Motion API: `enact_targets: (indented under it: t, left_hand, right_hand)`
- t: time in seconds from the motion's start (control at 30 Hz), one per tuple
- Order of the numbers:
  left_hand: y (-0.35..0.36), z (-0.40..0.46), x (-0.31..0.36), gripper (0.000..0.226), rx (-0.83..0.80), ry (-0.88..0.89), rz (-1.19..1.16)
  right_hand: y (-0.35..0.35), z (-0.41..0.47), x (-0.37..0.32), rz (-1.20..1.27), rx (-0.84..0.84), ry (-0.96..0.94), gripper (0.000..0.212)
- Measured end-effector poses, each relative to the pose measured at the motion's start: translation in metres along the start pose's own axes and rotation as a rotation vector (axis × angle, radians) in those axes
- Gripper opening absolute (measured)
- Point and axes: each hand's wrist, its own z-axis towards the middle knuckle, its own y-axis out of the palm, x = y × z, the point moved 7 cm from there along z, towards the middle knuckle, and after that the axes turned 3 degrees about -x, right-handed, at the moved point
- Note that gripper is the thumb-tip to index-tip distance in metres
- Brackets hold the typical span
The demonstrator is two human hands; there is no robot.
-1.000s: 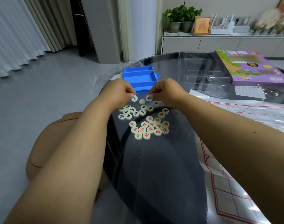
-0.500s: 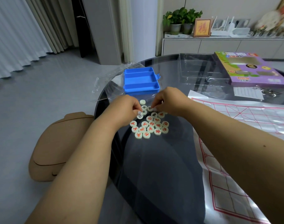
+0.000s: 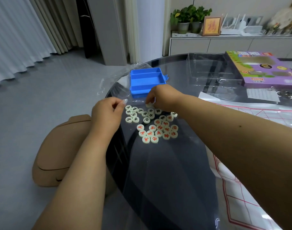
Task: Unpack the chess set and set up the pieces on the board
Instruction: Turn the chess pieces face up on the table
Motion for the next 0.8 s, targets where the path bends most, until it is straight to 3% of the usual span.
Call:
enact_targets:
  t: [0.17,0.33,0.47,0.53,0.67,0.8]
  left_hand:
    - [0.009,-0.003,-0.021,0.035,-0.067,-0.114,-0.084]
    - [0.016,-0.006,-0.025,0.038,-0.164,-0.181,-0.233]
    - [0.020,-0.008,-0.027,0.018,-0.210,-0.211,-0.310]
    - [0.021,-0.009,-0.026,0.013,-0.245,-0.187,-0.325]
    - [0.024,-0.010,-0.020,0.027,-0.313,-0.085,-0.212]
    - [0.026,-0.010,-0.018,0.028,-0.326,-0.029,-0.160]
  right_hand:
    - [0.002,0.006,0.002,0.039,-0.009,0.015,0.019]
    - [0.002,0.009,0.009,0.078,0.014,0.077,0.023]
    - [0.004,0.005,0.013,0.099,0.030,0.094,0.022]
    - [0.002,0.004,0.013,0.079,0.052,0.091,0.022]
    - [-0.003,-0.002,0.013,0.061,0.101,0.045,0.030]
    - [-0.002,-0.006,0.007,0.079,0.054,-0.037,0.034]
